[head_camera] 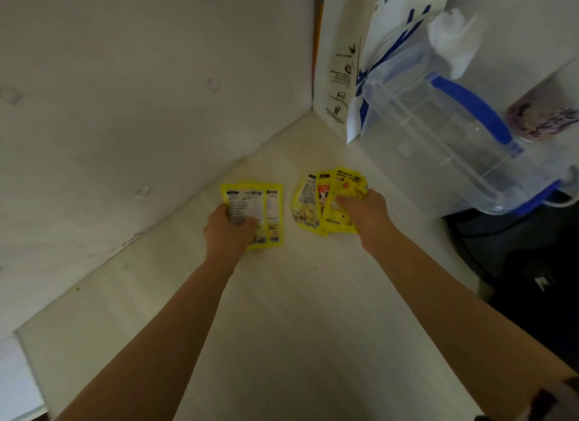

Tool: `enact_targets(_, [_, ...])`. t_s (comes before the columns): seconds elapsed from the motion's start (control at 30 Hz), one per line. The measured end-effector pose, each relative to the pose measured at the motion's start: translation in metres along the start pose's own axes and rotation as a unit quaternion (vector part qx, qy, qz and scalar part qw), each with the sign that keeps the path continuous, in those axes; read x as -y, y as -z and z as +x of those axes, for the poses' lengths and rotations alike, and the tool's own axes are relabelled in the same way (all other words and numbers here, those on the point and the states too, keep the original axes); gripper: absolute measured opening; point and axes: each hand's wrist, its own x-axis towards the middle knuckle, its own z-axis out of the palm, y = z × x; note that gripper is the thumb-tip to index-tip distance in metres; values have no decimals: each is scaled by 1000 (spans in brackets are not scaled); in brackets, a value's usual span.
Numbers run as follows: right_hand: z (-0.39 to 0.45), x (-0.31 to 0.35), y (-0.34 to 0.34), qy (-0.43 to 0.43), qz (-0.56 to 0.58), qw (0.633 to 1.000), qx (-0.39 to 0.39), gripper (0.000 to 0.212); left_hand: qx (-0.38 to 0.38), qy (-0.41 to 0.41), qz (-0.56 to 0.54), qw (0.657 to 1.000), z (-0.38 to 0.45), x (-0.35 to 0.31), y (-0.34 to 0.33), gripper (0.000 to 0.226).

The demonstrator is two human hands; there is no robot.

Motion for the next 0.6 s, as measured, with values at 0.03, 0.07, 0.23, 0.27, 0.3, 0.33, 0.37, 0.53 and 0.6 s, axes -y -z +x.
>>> enact_targets(0.03, [-6, -6, 5, 0, 6, 1000, 2, 29, -4, 10, -26, 1000, -8, 5, 2, 24])
enact_targets(0.07, [-12, -12, 9, 0, 9, 1000, 5, 27, -9, 18, -47, 999, -16, 9, 4, 23])
enact_targets(0.23, [-45, -46, 29, -10, 27, 1000, 3, 25, -10, 45, -133, 990, -58, 30, 12, 23])
enact_targets(0.27, [-54, -53, 34, -11, 32, 999, 2, 26, -5, 43, -146, 988, -68, 32, 14, 23])
enact_targets(0.3, [-62, -59, 38, -12, 34, 999, 0, 26, 0, 42, -156, 987, -78, 34, 15, 23])
enact_targets(0.33, [-71, -66, 42, -12, 37, 999, -1, 25, 4, 40, -162, 986, -89, 36, 16, 22])
enact_targets(0.37, [-80, -73, 47, -13, 40, 999, -3, 25, 9, 39, -167, 985, -100, 38, 18, 22])
enact_targets(0.53, [-127, -111, 68, -16, 56, 998, -11, 27, 55, 32, -180, 982, -149, 57, 27, 24])
enact_targets(0.6, [-146, -128, 73, -21, 60, 998, -17, 28, 70, 30, -182, 980, -165, 67, 30, 24])
